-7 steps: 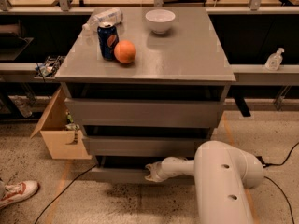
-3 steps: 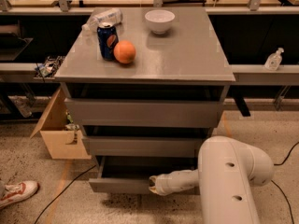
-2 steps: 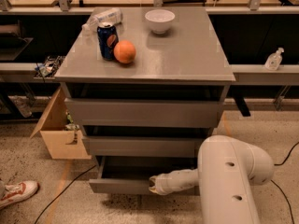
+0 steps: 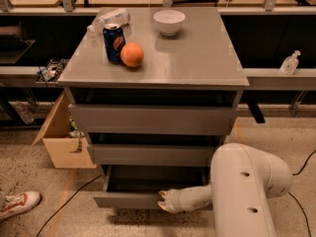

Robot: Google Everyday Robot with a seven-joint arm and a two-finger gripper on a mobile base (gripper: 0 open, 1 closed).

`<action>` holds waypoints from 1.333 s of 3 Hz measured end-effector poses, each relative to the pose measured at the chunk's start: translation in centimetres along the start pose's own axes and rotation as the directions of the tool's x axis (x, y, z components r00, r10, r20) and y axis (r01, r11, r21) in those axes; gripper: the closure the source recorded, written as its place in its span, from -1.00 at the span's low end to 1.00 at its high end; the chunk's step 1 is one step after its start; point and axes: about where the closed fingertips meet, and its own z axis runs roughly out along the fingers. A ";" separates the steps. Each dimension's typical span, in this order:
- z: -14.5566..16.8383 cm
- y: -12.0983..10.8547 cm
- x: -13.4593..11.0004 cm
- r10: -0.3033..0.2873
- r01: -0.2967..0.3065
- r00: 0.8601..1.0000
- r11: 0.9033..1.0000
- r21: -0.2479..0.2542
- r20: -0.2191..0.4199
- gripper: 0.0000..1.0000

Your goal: Open bottom drawer

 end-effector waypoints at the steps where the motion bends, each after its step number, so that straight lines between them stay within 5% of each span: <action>1: -0.3 0.2 -0.1 0.001 -0.001 1.000 1.000 0.000 0.001 1.00; 2: -0.5 0.1 -0.2 0.001 -0.001 1.000 1.000 0.000 0.001 1.00; 3: -1.3 3.3 0.3 0.014 -0.014 1.000 1.000 -0.001 0.017 1.00; 4: -1.5 3.6 0.3 0.016 -0.016 1.000 1.000 -0.001 0.018 1.00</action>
Offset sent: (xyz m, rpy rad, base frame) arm -0.3548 -0.0251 -0.0491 0.1757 0.0489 -0.1241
